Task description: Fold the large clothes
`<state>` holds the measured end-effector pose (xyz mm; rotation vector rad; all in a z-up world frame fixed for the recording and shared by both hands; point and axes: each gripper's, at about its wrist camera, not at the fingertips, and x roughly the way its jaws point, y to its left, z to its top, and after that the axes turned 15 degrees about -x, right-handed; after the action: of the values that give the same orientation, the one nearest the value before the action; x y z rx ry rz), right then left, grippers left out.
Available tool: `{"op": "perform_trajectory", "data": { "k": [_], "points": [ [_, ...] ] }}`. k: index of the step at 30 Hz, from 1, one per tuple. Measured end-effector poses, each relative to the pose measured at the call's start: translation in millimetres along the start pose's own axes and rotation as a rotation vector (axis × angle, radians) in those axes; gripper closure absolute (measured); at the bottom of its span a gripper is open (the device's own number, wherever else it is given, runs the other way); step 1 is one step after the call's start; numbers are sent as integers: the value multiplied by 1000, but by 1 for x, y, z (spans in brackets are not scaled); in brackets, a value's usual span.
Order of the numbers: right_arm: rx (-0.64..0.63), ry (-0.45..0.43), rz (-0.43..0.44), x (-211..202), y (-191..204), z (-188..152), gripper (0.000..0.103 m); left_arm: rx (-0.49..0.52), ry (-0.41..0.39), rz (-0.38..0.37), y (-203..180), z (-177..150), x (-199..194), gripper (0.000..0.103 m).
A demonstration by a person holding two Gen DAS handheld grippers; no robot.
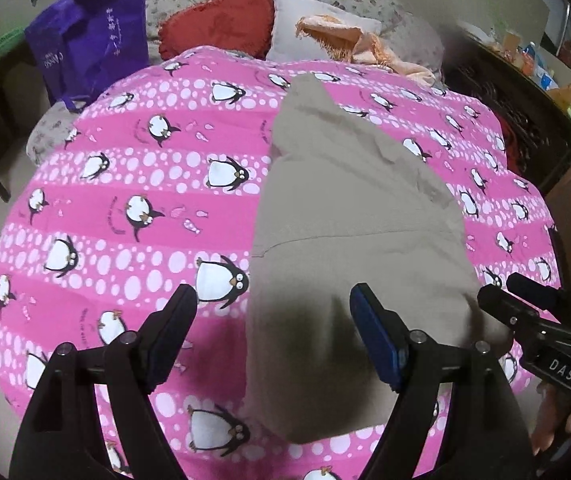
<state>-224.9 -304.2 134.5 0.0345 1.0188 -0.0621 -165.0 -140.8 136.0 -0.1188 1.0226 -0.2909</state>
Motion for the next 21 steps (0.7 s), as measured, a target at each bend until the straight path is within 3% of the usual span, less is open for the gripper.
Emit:
{"op": "perform_trajectory", "data": {
  "k": [8, 21],
  "points": [
    [-38, -32, -77, -13, 13, 0, 18, -16, -43, 15, 3, -3, -13, 24],
    [-40, -31, -79, -10, 15, 2, 17, -12, -56, 27, 4, -2, -15, 24]
  ]
}}
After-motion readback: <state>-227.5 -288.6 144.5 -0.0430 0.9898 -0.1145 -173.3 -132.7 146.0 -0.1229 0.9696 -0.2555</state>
